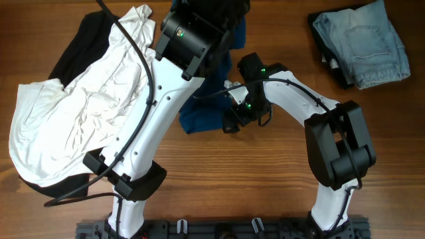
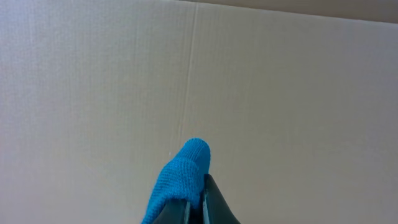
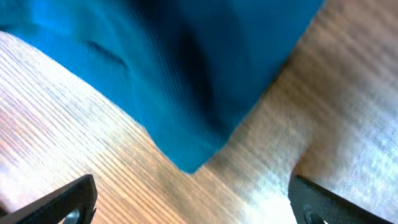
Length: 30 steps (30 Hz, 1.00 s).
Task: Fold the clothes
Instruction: 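Pull the teal garment rightward with the right gripper, spreading it out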
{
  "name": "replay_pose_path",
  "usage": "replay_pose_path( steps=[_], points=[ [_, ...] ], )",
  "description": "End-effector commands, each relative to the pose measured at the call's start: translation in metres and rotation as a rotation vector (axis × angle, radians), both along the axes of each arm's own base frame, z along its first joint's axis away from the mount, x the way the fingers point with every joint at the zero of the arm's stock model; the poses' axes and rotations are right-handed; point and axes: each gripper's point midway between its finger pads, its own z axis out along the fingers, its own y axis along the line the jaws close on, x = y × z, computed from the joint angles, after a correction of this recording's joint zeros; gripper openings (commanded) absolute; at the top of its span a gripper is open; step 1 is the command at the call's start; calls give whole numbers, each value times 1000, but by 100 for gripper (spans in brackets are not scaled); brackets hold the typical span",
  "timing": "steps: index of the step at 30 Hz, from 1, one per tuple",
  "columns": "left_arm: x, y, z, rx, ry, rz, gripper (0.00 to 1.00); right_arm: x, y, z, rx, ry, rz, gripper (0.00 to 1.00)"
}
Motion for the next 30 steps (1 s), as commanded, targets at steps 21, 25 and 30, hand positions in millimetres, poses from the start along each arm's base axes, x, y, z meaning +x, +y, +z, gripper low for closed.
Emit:
replay_pose_path(
  steps=[21, 25, 30],
  points=[
    [-8, 14, 13, -64, -19, 2, 4, 44, 27, 0, 118, -167, 71, 52],
    [-8, 14, 14, -69, -24, 2, 4, 40, 30, 1, 133, -165, 103, 81],
    [-6, 12, 11, -64, -19, 3, 4, 25, 42, 1, 150, -152, 198, 61]
  ],
)
